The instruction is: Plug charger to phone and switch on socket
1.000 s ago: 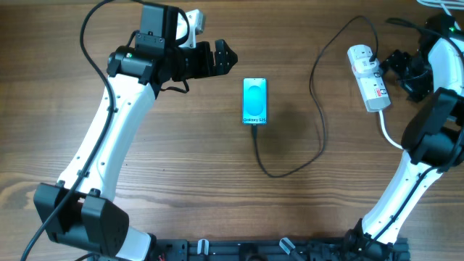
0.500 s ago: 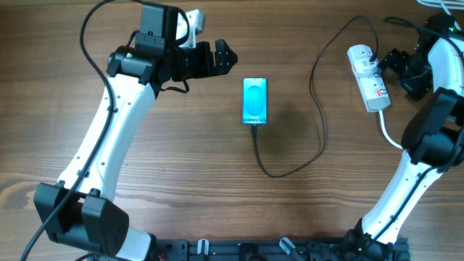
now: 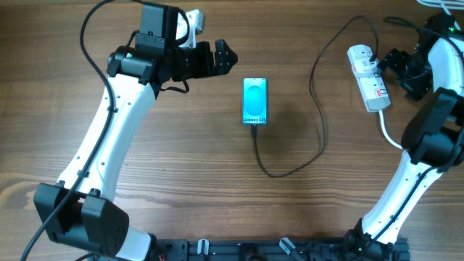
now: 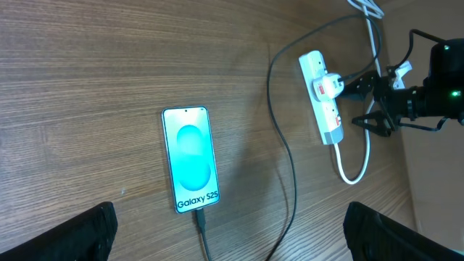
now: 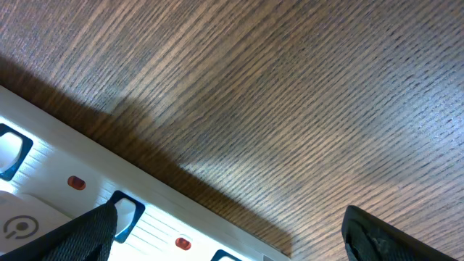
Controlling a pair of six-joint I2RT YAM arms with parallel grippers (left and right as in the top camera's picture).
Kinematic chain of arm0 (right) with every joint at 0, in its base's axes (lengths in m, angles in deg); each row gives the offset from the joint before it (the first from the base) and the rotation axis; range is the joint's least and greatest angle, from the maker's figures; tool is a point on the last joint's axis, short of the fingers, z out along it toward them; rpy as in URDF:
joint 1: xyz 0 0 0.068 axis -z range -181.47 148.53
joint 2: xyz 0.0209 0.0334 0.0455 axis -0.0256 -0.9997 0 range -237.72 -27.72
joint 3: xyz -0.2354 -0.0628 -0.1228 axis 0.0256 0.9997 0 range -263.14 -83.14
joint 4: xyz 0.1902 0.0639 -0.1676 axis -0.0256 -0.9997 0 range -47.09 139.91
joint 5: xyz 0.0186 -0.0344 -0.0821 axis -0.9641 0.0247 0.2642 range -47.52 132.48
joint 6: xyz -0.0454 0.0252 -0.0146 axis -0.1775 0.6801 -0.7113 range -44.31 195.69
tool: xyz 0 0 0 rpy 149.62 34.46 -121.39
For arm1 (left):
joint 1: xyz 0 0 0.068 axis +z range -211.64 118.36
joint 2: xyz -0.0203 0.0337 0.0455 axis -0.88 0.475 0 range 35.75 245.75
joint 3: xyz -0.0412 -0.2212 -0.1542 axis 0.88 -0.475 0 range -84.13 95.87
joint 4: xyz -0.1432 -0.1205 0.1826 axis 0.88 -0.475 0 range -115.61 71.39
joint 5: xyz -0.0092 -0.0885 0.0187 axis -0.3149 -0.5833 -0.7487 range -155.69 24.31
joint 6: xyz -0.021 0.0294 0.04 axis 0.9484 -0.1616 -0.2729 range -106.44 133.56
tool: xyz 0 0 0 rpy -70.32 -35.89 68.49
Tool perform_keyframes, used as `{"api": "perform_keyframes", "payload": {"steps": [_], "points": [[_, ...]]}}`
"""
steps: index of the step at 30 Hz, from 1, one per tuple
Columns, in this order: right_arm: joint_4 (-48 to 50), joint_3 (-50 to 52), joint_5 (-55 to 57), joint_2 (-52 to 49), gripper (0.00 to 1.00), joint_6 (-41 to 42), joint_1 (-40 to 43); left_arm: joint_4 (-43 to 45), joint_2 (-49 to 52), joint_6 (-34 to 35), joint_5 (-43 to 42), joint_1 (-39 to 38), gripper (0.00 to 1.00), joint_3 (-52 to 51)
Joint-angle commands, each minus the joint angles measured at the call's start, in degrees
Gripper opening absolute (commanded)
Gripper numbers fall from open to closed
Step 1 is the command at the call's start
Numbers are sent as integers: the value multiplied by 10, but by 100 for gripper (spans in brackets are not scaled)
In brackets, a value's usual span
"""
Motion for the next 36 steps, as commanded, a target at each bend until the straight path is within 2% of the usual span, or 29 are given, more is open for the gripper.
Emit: {"api": "perform_keyframes", "payload": {"steps": [1,13,36], "points": [[5,11,-7,-15,100,-7,-5,2,4,-11,5,0,100,-1],[30,47,-33,-16,100,-7,-6,2,4,-11,5,0,100,-1],[-2,47,-61,-16,100,-21,-11,2,4,-11,5,0,100,-1]]}}
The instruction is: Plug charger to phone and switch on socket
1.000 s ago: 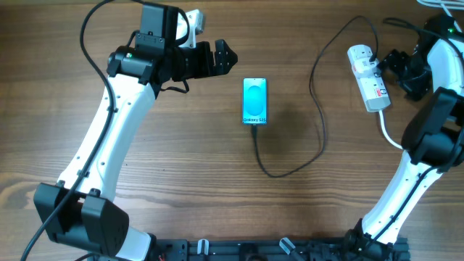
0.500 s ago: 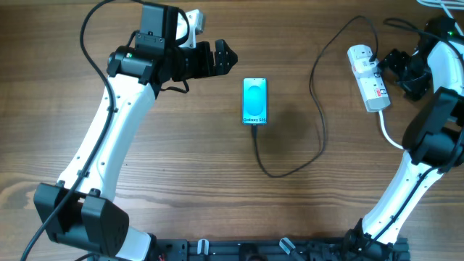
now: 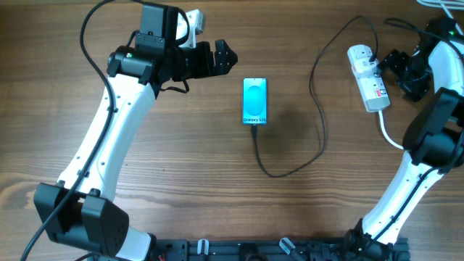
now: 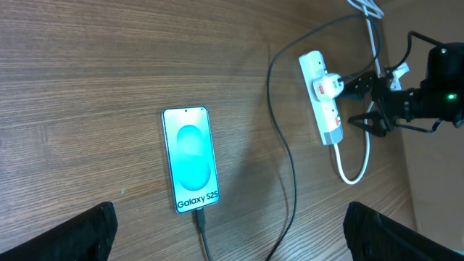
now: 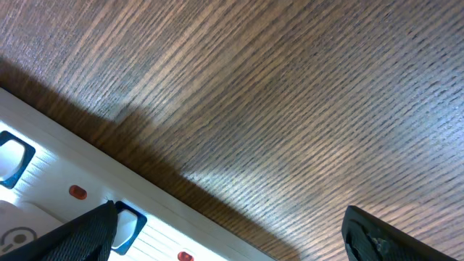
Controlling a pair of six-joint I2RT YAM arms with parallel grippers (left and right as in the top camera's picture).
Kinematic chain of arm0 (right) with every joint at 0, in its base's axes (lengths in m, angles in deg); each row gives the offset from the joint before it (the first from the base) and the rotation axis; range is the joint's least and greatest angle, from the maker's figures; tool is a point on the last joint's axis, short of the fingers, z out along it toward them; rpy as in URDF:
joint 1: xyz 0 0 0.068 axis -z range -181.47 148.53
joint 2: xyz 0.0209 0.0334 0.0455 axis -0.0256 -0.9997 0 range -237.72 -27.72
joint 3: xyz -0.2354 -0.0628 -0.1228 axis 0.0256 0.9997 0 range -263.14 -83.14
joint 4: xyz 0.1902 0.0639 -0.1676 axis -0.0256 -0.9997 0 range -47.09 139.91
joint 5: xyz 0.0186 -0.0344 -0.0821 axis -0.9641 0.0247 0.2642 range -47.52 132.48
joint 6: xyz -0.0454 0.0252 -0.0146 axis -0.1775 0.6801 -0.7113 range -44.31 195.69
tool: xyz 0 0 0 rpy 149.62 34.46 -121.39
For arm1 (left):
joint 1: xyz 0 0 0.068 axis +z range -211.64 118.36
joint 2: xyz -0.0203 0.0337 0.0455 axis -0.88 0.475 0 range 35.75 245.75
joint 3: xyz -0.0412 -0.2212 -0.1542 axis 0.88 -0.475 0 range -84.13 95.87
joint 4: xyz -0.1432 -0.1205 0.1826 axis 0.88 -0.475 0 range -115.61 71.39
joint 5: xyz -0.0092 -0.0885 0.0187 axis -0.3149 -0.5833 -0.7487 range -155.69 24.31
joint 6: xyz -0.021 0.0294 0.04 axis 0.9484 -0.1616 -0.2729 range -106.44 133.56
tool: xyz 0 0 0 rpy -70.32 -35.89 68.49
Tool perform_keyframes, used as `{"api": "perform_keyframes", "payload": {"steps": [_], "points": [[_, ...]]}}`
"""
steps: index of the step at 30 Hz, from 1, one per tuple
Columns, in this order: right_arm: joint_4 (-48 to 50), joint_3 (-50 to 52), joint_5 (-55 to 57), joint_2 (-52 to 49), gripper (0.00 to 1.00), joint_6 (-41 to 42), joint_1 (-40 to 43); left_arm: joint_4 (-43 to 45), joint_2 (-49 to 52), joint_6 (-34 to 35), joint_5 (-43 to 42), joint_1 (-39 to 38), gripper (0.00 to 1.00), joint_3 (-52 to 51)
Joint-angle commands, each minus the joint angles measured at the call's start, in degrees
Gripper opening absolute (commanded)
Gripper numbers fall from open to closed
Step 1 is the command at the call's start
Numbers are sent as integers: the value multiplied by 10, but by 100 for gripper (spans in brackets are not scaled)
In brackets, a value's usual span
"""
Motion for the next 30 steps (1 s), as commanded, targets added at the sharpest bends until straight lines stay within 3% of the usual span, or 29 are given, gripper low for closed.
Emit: {"api": "perform_keyframes", "payload": {"steps": [1,20,30], "points": [[-30,22,-35,-17,99,-19,-16,2,4,-11,5,0,100,-1],[-75,19,-46,-9,100,6,-10,2,4,-11,5,0,100,-1],[-96,19,-19,127,100,31,-5,2,4,-11,5,0,100,-1]]}}
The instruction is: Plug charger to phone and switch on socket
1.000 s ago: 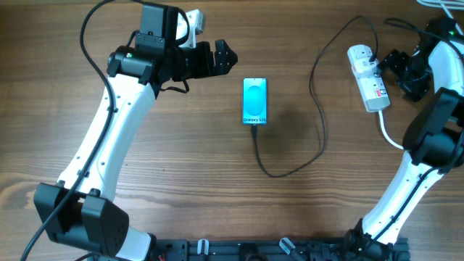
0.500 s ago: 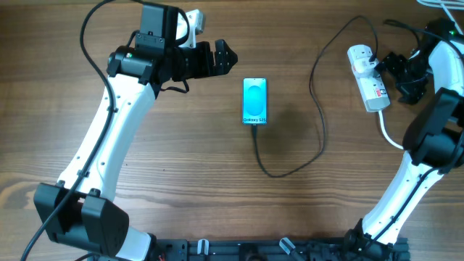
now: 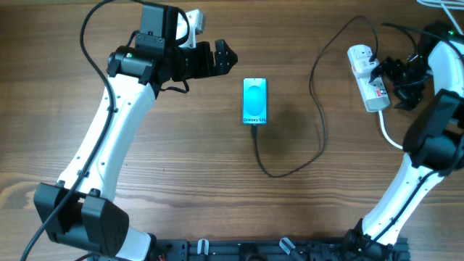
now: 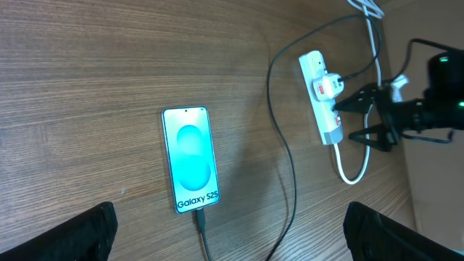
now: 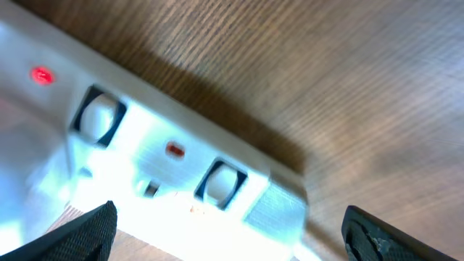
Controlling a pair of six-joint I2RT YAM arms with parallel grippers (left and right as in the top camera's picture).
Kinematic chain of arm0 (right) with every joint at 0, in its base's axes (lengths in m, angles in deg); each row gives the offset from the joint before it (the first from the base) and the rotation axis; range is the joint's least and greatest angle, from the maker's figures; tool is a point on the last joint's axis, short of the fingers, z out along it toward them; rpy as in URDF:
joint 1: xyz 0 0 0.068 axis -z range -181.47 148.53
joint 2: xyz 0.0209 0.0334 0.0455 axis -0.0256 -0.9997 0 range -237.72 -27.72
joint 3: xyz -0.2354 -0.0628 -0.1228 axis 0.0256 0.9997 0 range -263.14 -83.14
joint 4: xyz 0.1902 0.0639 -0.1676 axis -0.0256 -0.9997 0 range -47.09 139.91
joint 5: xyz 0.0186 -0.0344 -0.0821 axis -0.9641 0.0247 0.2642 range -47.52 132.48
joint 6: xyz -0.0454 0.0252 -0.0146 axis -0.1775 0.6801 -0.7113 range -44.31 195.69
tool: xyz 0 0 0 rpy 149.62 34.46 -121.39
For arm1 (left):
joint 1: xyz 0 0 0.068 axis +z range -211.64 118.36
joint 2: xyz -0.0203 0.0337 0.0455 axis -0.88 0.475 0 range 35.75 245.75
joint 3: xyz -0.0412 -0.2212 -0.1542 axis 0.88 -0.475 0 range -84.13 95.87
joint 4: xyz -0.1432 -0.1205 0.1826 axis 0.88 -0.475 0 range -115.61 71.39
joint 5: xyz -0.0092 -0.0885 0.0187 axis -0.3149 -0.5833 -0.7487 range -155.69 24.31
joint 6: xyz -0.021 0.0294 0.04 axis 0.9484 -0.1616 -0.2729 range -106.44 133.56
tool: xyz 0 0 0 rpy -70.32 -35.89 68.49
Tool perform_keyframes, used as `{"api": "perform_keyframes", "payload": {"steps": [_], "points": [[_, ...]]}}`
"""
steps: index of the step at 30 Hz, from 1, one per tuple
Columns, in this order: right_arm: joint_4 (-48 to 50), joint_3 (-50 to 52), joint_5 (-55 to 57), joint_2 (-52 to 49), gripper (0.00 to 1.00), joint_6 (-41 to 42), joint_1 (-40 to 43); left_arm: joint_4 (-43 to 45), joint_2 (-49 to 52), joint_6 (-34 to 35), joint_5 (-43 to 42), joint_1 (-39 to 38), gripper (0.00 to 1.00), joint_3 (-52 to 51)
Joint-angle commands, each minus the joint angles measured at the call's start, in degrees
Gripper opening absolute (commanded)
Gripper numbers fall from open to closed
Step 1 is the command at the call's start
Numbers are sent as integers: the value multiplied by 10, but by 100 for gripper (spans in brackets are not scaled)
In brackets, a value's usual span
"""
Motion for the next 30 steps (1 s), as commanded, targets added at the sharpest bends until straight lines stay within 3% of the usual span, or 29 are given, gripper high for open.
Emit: {"api": "perform_keyframes", "payload": {"steps": [1,16,23,30], "points": [[-10,-1,18,104,100,12,-2,2,4,-11,5,0,100,-1],[-191,9,23,395,100,-6,-54,2,4,-11,5,0,100,-1],[-172,90,57,561,100,-7,-170,2,4,-11,5,0,100,-1],[-132,233,56,730,100,-13,-215,2,4,-11,5,0,100,-1]]}}
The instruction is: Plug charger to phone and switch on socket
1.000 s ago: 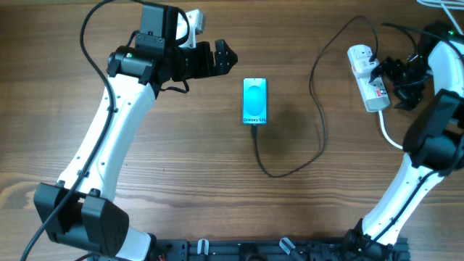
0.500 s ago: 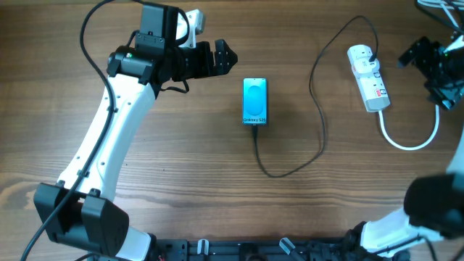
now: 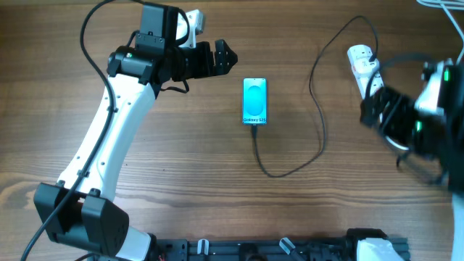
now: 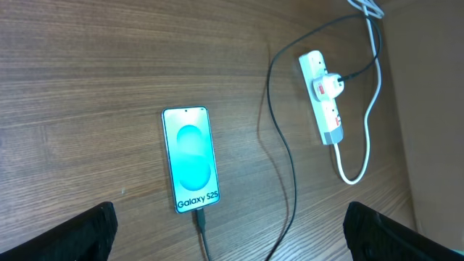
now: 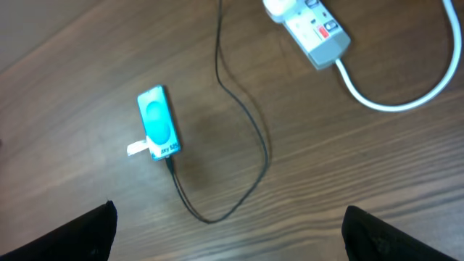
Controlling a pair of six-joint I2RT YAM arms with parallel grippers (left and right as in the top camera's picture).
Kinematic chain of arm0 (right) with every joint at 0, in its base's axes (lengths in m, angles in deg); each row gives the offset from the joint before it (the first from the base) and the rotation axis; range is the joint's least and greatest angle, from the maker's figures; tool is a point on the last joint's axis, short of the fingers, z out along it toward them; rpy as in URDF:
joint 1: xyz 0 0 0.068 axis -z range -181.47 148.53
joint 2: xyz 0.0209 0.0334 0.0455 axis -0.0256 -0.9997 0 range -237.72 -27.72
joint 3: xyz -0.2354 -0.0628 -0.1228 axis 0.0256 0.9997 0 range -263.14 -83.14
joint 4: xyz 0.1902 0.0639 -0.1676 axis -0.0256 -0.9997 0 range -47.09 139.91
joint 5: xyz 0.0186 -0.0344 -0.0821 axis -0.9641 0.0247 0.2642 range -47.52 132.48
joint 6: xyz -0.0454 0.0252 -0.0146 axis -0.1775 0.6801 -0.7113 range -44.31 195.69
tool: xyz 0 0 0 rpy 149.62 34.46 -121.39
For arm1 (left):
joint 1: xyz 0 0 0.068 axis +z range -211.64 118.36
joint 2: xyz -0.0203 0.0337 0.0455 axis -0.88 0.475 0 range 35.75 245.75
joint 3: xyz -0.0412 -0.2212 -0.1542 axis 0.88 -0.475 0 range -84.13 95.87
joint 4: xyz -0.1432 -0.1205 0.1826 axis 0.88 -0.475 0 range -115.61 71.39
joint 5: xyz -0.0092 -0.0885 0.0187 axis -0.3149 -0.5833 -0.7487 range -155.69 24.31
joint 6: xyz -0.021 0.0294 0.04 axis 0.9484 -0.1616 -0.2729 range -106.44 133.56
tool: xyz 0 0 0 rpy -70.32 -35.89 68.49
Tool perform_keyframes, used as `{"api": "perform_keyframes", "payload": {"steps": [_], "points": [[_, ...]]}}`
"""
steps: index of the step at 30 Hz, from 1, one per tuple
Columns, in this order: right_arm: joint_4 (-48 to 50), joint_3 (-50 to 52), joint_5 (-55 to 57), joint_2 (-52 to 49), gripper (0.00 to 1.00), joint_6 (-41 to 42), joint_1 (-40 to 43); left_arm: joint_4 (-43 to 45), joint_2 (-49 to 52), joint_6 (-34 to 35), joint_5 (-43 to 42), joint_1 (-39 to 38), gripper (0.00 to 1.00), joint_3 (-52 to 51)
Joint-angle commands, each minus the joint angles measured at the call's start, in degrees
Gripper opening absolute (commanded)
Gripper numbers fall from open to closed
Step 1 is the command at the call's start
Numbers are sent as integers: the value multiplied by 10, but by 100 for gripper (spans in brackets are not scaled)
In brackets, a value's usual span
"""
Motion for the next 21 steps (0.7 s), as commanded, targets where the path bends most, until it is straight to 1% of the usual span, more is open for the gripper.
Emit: {"api": "perform_keyframes", "payload": {"steps": [1,3,8,10,21], "points": [[24,89,17,93,100,-14,-11,1,4,-11,5,0,100,-1],[23,132,14,148,100,-3,-11,1,4,-11,5,0,100,-1],[-40,146,12,191,100,65,-11,1,4,-11,5,0,100,-1],[-51,146,12,194,100,70,-11,1,4,-11,5,0,100,-1],[-49,146,12,193,100,70,-11,1,4,-11,5,0,100,-1]]}}
